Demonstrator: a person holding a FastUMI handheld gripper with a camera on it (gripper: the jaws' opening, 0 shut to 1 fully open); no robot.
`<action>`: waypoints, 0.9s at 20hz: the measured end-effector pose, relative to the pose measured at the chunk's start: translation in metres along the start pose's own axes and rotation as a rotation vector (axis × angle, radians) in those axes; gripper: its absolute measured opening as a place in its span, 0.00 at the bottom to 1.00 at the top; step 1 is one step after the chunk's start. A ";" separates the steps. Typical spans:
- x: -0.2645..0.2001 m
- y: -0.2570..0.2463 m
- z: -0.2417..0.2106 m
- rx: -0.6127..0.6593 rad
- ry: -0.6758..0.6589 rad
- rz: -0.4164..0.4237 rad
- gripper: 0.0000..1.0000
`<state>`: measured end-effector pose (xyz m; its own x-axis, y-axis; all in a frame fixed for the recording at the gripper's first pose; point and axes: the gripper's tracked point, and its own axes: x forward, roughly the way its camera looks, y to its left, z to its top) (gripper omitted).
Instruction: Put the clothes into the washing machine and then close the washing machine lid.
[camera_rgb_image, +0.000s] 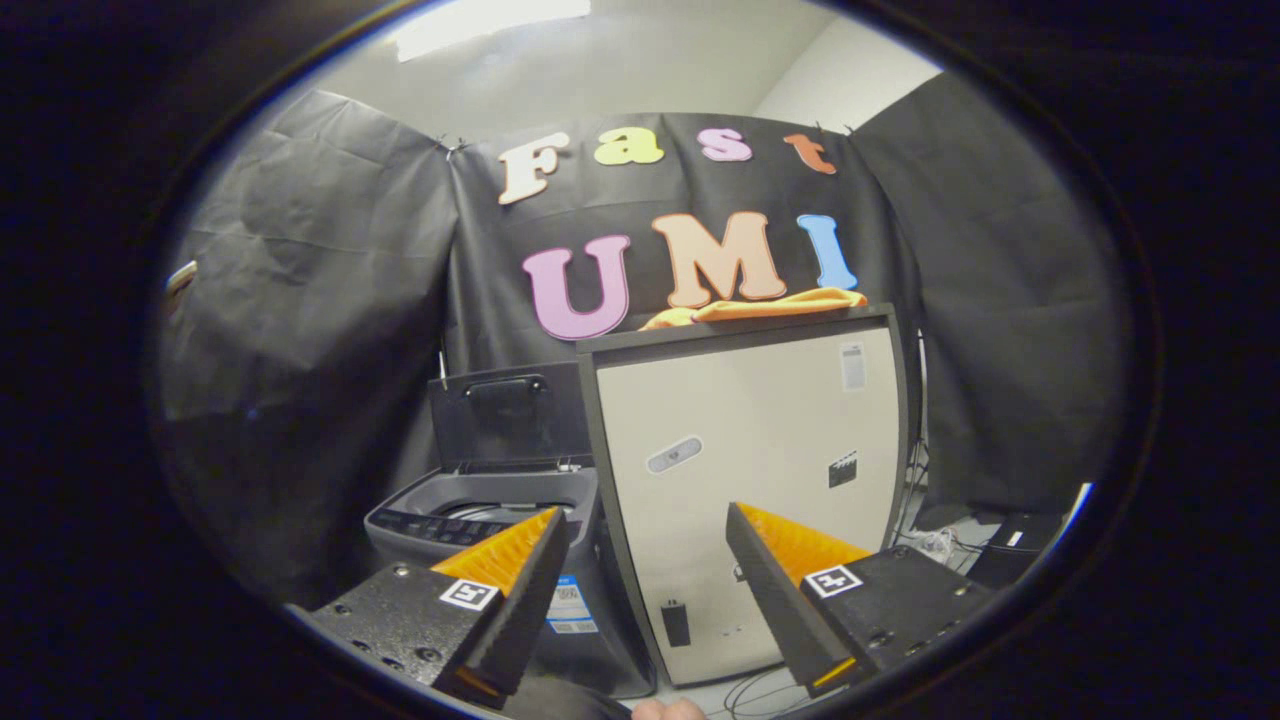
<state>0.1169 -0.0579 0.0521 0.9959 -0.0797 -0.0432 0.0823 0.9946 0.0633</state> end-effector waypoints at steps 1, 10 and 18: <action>0.008 -0.003 0.008 -0.033 -0.015 -0.004 0.96; 0.074 -0.006 0.053 -0.102 -0.056 -0.001 0.96; 0.101 -0.021 0.066 -0.162 -0.027 -0.022 0.96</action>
<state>0.2183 -0.0915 0.1122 0.9947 -0.1017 -0.0162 0.0996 0.9901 -0.0989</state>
